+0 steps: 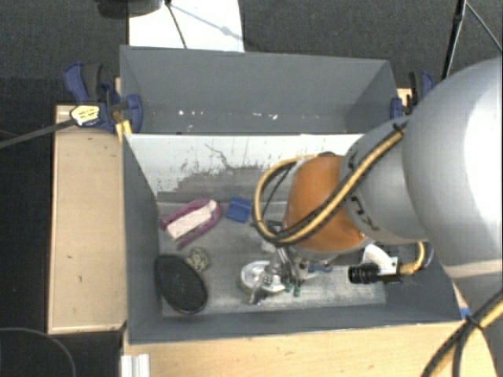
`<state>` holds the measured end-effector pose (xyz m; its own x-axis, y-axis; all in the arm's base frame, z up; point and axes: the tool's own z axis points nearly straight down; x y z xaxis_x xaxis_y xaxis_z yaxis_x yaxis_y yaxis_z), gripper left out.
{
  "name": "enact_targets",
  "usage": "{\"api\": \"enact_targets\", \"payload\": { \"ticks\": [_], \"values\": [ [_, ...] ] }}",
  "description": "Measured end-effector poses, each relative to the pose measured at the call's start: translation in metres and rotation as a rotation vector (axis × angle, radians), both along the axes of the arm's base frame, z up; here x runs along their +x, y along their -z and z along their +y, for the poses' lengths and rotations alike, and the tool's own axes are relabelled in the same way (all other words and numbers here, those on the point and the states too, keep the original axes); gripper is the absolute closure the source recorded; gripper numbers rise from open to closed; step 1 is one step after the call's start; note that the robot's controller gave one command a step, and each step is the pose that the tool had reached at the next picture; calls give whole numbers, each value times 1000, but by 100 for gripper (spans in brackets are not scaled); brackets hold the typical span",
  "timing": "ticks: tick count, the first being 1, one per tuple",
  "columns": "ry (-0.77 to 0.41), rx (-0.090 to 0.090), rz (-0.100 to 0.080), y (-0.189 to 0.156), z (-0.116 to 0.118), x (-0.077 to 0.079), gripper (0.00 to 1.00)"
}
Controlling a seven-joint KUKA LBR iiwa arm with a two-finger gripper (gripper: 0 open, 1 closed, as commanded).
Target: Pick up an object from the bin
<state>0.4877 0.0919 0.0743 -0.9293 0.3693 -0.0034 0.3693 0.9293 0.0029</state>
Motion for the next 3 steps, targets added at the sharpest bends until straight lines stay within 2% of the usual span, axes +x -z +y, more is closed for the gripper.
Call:
{"api": "enact_targets", "payload": {
  "ticks": [1, 2, 3],
  "values": [
    [2, 0, -5, -1, 0, 2, 100],
    [-3, 0, -1, -54, 0, 3, 100],
    [-7, -1, 1, -68, 0, 4, 100]
  ]
}}
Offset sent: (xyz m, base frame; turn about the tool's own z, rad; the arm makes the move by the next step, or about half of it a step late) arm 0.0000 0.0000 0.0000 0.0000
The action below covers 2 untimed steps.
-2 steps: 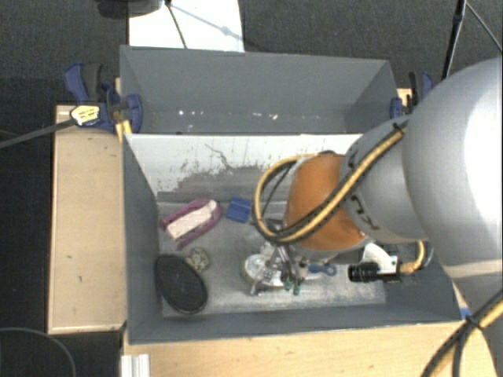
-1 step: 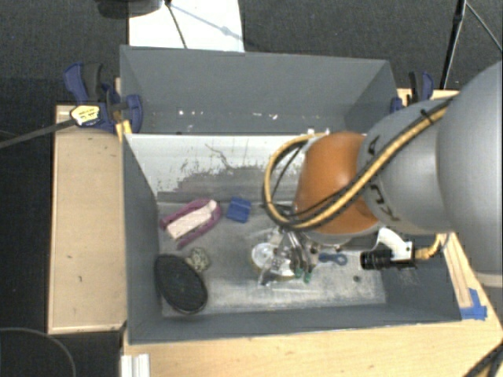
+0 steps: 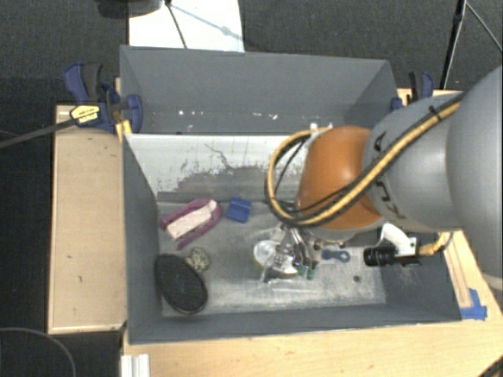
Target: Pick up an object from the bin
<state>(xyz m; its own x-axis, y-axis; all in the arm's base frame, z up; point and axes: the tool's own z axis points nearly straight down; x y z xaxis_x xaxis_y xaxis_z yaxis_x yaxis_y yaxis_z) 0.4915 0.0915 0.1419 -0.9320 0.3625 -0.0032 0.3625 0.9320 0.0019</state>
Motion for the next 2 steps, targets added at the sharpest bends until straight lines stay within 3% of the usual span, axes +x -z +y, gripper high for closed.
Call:
{"api": "enact_targets", "payload": {
  "ticks": [1, 2],
  "values": [
    [-5, 0, -3, -45, 0, 1, 100],
    [-11, 0, -1, -55, 0, 2, 100]
  ]
}}
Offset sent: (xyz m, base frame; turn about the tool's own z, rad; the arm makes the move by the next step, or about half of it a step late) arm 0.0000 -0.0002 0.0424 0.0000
